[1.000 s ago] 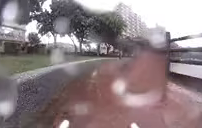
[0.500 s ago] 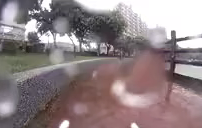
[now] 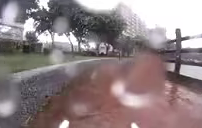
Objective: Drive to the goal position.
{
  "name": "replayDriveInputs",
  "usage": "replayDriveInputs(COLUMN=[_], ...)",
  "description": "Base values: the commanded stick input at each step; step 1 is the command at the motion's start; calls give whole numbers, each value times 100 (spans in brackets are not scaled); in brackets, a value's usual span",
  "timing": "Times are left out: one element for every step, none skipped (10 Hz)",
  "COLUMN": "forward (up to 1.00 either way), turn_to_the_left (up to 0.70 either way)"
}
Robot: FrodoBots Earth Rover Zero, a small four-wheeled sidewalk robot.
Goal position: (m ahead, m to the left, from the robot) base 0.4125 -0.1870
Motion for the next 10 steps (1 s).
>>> replayDriveInputs(forward=[70,70,70,70,70,70,70,70,70,70], turn_to_the_left=[-27,-27,-27,-27,-27,-27,-27,-27,-27,-27])
